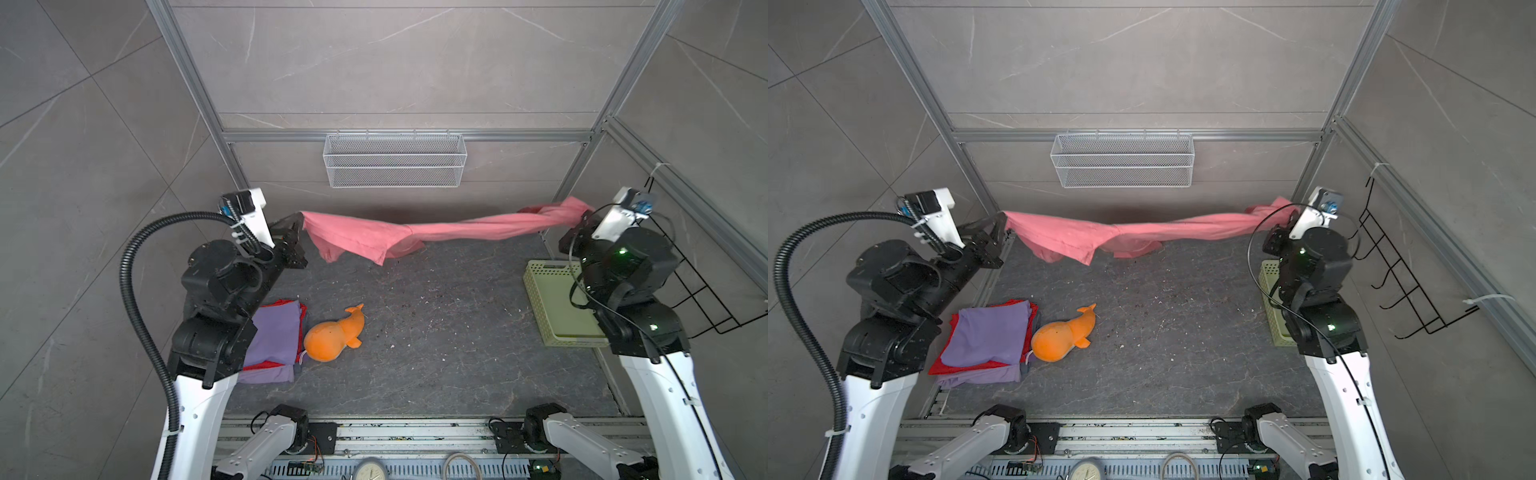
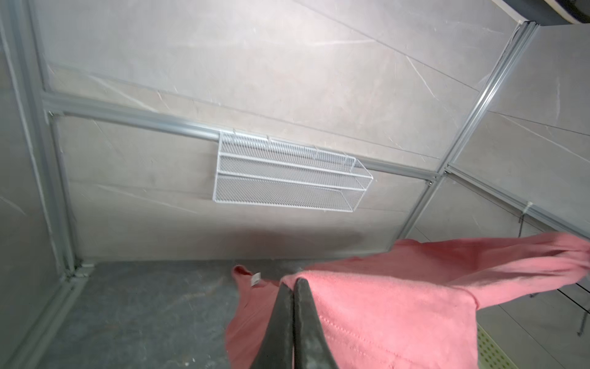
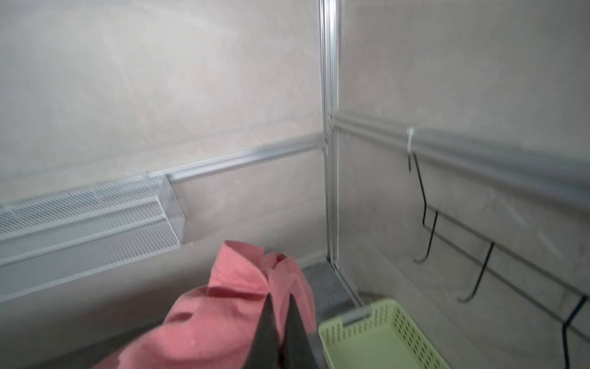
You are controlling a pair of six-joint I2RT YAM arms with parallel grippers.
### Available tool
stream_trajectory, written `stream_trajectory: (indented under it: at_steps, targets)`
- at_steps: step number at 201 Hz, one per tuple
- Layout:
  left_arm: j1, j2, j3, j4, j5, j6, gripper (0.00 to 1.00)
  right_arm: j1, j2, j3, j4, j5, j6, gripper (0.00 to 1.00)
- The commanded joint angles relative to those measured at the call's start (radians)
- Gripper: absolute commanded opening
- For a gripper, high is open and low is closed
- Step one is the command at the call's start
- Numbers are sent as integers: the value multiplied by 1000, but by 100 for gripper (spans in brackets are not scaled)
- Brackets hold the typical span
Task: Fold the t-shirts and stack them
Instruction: 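Swing the t-shirt forward and lay it flat, pulling both grippers back toward the robot, then move both grippers to the t-shirt's far edge near the collar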
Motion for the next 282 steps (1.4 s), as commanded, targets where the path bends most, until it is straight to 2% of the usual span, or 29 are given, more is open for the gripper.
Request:
stream_trajectory:
  at_steps: [1,15,33,62,92,147,189,198,206,227,235,239,259,282]
  targets:
    - [1,-32,-229,-79,115,-196,0,-4,-16,-203,-225,69,134,0]
    - [1,-94,-361,-112,158,-284,0,-3,-34,-301,-281,76,184,0]
    - [0,-134,-459,-201,153,-321,0,-3,-8,-392,-294,40,208,0]
    - [0,-99,-537,-363,141,-326,0,-3,101,-469,-265,-6,249,0]
    - [1,-55,-626,-383,141,-344,0,-4,188,-482,-238,-10,266,0]
    - [1,-29,-602,-395,213,-304,0,-5,242,-458,-274,26,260,0]
    - [0,-61,-566,-515,340,-286,0,-6,172,-415,-543,49,329,0]
    - [0,-70,-564,-548,375,-280,0,-5,152,-398,-617,49,380,10]
    - [0,-82,-554,-590,379,-273,9,-6,135,-382,-676,68,424,29]
    - [0,-121,-489,-650,327,-264,37,-6,74,-306,-733,79,455,48]
    - [0,-127,-446,-654,309,-254,43,-6,56,-259,-738,78,457,53]
    - [0,-128,-426,-652,302,-250,44,-7,45,-229,-738,75,458,61]
    - [0,-97,-345,-628,265,-239,48,-6,21,-165,-665,25,415,62]
    - [1,-11,-345,-510,289,-231,51,-6,47,-183,-523,-89,369,58]
